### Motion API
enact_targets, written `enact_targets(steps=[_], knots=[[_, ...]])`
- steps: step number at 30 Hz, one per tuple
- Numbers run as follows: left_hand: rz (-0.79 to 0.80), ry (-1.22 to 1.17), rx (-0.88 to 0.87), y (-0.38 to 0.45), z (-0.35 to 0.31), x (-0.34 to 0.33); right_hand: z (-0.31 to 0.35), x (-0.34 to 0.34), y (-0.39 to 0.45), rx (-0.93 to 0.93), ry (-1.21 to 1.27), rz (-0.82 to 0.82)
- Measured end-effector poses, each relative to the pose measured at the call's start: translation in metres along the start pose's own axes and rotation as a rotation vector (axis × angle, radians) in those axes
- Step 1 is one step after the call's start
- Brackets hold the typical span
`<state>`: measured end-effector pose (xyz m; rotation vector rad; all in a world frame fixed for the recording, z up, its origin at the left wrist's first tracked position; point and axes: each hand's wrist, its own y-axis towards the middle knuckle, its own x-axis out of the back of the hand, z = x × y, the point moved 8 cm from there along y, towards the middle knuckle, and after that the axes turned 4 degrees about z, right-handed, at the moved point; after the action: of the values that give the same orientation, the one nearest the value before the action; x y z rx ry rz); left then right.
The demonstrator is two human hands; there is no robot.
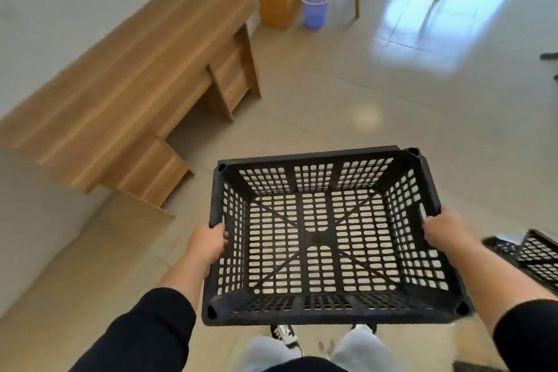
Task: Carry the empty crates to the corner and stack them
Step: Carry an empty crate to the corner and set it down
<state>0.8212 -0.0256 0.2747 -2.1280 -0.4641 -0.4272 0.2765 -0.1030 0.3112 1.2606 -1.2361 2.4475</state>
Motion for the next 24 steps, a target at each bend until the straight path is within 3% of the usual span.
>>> enact_targets(steps=[3, 7, 12, 24], knots=[[-0.064, -0.097, 0.062, 0.014, 0.042, 0.068, 0.050, -0.063, 0.037, 0.099, -0.021, 0.088], [-0.175, -0.200, 0.139, 0.015, 0.094, 0.136, 0.174, -0.096, -0.058, 0.265, -0.097, 0.100], [-0.298, -0.332, 0.256, -0.004, 0.154, 0.195, 0.270, -0.160, -0.096, 0.389, -0.278, 0.186], [-0.636, -0.594, 0.499, -0.096, 0.295, 0.308, 0.409, -0.359, -0.223, 0.670, -0.549, 0.464]])
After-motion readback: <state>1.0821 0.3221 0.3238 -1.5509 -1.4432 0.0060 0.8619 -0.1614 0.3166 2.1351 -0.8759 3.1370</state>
